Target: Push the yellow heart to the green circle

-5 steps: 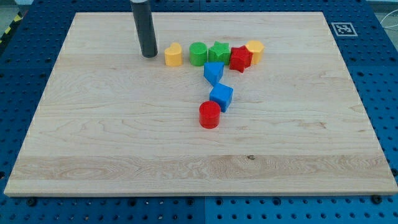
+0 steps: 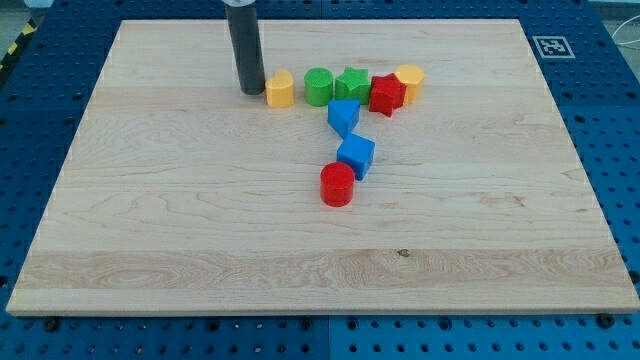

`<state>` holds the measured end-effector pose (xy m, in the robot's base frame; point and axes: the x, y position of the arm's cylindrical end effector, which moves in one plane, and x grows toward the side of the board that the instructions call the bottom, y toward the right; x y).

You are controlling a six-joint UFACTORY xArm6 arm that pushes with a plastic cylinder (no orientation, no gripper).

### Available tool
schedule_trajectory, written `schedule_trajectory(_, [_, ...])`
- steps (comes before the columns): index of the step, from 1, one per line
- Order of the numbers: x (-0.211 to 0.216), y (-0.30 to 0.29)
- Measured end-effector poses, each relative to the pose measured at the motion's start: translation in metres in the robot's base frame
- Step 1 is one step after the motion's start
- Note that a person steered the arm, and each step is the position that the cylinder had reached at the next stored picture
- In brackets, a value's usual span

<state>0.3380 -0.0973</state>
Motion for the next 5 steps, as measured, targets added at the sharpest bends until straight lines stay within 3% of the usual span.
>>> schedule_trajectory(5, [0.007,0.022])
